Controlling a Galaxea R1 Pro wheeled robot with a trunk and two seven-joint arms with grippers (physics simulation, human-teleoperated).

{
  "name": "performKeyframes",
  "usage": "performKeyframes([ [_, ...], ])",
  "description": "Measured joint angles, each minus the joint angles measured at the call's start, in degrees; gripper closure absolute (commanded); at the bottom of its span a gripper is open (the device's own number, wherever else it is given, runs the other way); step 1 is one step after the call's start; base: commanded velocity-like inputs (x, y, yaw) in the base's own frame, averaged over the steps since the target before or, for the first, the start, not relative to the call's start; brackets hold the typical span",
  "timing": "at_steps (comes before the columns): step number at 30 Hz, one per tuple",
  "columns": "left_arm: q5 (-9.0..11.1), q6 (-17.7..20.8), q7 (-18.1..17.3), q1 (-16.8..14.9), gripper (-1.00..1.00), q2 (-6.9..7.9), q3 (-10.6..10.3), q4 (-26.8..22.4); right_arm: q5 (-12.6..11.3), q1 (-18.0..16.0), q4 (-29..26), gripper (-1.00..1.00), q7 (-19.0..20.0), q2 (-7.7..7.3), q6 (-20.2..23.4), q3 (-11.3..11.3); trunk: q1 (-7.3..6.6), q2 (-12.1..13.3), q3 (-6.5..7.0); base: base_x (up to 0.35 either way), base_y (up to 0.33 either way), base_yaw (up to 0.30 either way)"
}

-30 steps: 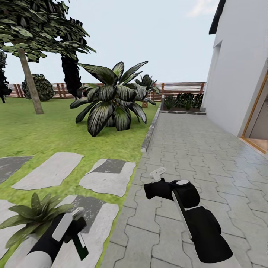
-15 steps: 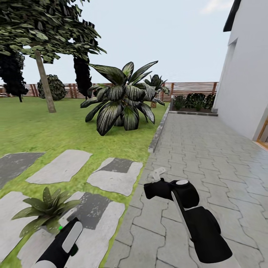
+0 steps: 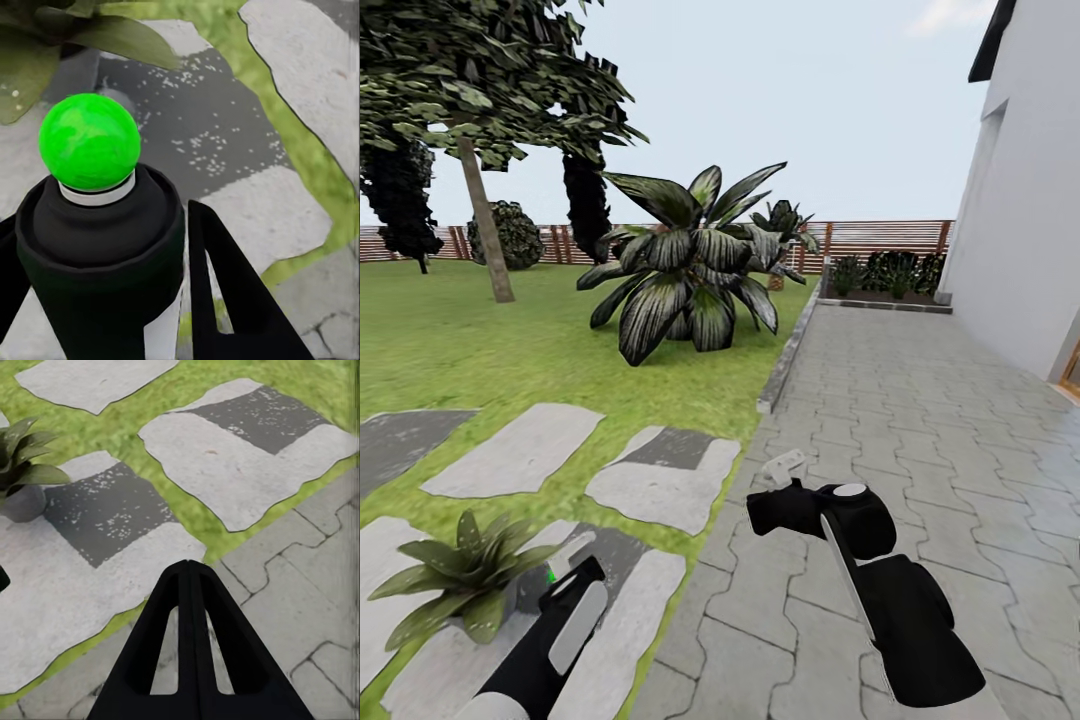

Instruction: Pick up the pesticide atomizer in the garden and spray insectifuge to fully cover both potted plants in the garden.

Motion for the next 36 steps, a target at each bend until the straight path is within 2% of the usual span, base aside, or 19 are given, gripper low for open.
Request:
performKeyframes([
  [8, 0.4, 0.2, 2.2, 0.0, 1.0, -0.22, 0.2, -0.2, 0.0, 0.0, 0.0, 1.0, 0.0, -0.06, 0.0, 0.0, 0.0, 0.0, 0.0, 0.19, -0.303, 0.0],
  [12, 0.6, 0.0, 2.2, 0.0, 1.0, 0.45, 0.9, 0.2, -0.1, 0.0, 0.0, 1.0, 0.1, -0.08, 0.0, 0.1, -0.01, 0.0, 0.0, 0.278, -0.146, 0.1],
  [21, 0.8, -0.2, 1.5, 0.1, 1.0, 0.85, 4.5, 2.2, -0.2, 0.0, 0.0, 1.0, 0.1, -0.04, -0.1, 0.2, -0.01, 0.0, 0.0, 0.32, 0.067, 0.269],
  [27, 0.8, -0.5, 1.3, 0.1, 1.0, 0.7, 4.6, 2.6, -0.1, 0.0, 0.0, 1.0, 0.1, -0.03, 0.0, 0.2, 0.02, 0.0, 0.0, 0.083, 0.023, 0.29],
  [36, 0.6, -0.5, 1.4, 0.1, 1.0, 0.57, 4.6, 3.8, -0.1, 0.0, 0.0, 1.0, 0.1, 0.0, 0.0, 0.1, 0.02, 0.0, 0.0, 0.003, -0.301, 0.104],
])
